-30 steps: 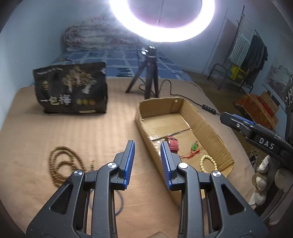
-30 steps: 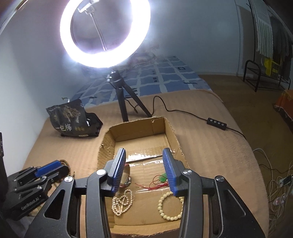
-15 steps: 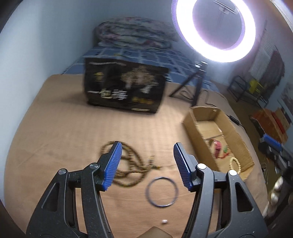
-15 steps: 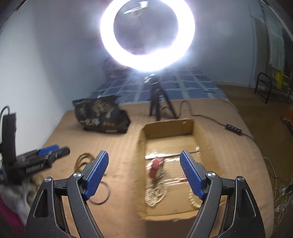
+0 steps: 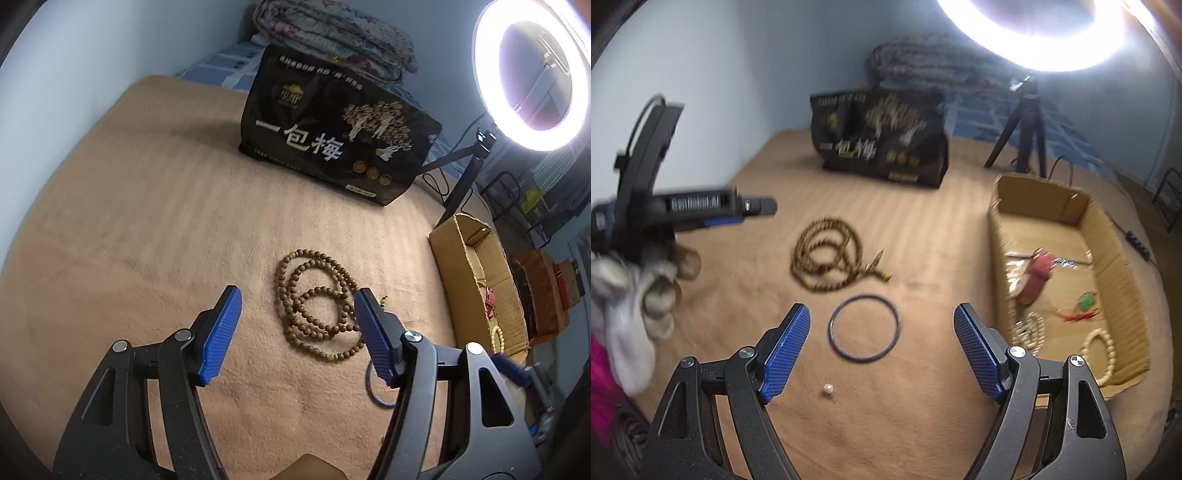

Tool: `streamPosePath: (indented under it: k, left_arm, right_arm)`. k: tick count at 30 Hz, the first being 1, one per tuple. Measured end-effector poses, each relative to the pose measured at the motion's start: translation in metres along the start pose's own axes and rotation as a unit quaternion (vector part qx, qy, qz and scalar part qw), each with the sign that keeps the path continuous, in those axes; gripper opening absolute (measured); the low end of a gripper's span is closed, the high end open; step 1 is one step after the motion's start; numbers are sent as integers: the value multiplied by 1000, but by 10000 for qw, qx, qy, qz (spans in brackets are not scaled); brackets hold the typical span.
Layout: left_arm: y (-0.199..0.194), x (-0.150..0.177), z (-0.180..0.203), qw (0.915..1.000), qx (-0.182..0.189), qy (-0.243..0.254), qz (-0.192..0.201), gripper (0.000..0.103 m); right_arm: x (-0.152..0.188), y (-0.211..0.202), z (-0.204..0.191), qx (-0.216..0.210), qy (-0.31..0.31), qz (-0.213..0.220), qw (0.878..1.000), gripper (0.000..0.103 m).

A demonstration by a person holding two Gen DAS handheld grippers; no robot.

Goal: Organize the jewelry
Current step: 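Move left tool to the wooden bead mala while right tool reaches the blue bangle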

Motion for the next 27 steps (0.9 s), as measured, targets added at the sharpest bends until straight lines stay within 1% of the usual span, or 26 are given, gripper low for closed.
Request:
streamPosePath:
  k: [4, 9, 14, 19, 22, 25, 27]
  left_arm:
    - [15, 0, -5, 9998, 60, -161, -107, 66]
    - [38, 2, -9, 9989, 117, -325, -325, 66]
    - [59, 3, -9, 9978, 66, -439, -499, 66]
    - [76, 6, -4, 9971, -44, -384, -658, 66]
    - [81, 6, 0, 9971, -50, -386, -648, 66]
    - [85, 4, 7, 9964, 145, -526, -641, 72]
    - [88, 4, 12, 9964, 120, -531, -648, 72]
  right_arm:
    - [10, 20, -9, 40, -144, -204, 9997, 80]
    - [18, 40, -9, 22, -140, -443, 9989, 80]
    - [20, 55, -4, 69, -103, -587, 9982, 80]
    - [20, 66, 2, 74, -41, -685, 9976, 80]
    - [21, 69, 5, 24, 28, -716, 9974, 80]
    - [21, 74, 7, -3, 72, -770, 9970, 80]
    - [21, 76, 7, -14, 78, -784, 9969, 80]
Point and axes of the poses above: each gripper's, at about its wrist camera, not at the fingertips, and y roughly the way its jaws point, z to its right, x to its underside, the point moved 1 cm from there along y, roughly the way its jaws point, and after that the axes turned 9 degrees about y, right-handed, at the moved point
